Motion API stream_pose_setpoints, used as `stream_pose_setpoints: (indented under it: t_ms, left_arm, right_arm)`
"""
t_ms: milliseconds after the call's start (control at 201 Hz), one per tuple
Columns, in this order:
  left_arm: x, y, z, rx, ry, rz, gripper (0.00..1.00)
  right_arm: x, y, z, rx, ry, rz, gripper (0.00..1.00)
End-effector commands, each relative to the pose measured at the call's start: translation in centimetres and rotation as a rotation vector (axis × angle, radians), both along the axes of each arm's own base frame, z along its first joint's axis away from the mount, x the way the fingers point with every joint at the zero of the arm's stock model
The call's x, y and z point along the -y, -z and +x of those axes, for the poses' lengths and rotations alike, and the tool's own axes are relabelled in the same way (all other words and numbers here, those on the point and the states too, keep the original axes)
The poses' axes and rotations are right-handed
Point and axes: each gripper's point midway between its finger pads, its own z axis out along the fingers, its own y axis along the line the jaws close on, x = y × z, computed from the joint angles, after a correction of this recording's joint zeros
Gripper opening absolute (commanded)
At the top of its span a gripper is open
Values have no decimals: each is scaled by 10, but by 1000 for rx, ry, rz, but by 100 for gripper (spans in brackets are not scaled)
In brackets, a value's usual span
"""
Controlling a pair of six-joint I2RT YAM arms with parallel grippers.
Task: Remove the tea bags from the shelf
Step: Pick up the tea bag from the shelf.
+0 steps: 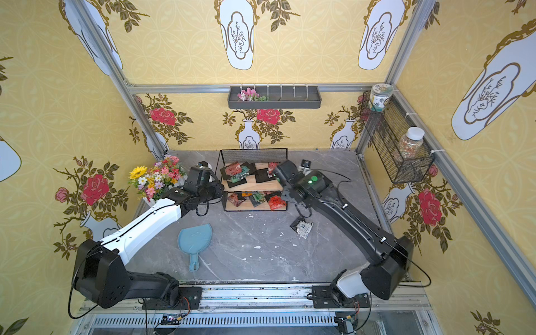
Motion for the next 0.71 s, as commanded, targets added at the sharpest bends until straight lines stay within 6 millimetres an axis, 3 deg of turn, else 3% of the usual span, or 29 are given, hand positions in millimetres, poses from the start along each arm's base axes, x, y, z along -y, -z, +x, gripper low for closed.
stream_pose_setpoints:
  t_ms: [0,124,239,378,508,702]
  left_arm:
    - [2,4,0,-10,15,4,31]
    - [3,4,0,-12,17,5,31]
    - [3,6,-1,-17,22,9,31]
    - [2,7,-1,-19,20,11,31]
    - [2,7,-2,-20,24,14,31]
    - [1,7,-2,-22,20,19,30]
  right_arm:
    - [-52,-16,25,52,-146,-37,62]
    - [-121,-20,57,66,-248,86,61]
    - [-155,-13,90,24,-261,193,61]
    - [-178,3,118,5,-269,272,61]
    - [-183,18,133,5,-259,281,61]
    - [-195,10,149,76,-291,331,58]
